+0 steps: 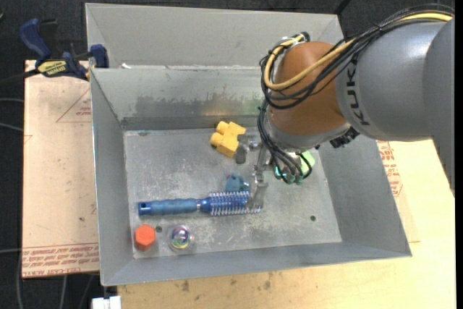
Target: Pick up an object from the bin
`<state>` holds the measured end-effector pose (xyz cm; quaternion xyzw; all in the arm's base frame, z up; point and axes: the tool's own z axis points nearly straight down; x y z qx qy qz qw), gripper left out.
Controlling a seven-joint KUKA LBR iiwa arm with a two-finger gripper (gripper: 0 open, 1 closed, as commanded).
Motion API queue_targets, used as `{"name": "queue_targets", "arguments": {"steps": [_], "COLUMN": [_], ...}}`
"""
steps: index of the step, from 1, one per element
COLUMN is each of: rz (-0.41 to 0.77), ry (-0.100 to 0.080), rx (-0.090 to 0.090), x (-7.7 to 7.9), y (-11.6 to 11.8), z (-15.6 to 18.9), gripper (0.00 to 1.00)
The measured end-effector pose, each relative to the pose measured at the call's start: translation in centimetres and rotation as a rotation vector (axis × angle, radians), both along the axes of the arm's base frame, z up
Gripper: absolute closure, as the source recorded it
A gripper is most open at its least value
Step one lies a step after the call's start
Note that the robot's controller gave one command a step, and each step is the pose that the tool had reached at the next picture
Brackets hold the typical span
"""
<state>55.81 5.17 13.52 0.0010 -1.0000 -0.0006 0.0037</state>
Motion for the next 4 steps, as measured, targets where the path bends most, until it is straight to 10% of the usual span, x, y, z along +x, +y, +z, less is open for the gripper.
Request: {"name": "queue_targets", "arguments": {"steps": [1,3,4], "rz": [-0.075,-0.149,-0.191], "ry": [0.001,-0.009,-0.003], "rx": [0.001,-0.001,-0.001], "x": [-3.0,-3.9,-4.1], "y": [6.2,4.4,4.4], "z": [-7.0,-2.9,-6.8], "gripper": [0.00,0.00,0.00]}}
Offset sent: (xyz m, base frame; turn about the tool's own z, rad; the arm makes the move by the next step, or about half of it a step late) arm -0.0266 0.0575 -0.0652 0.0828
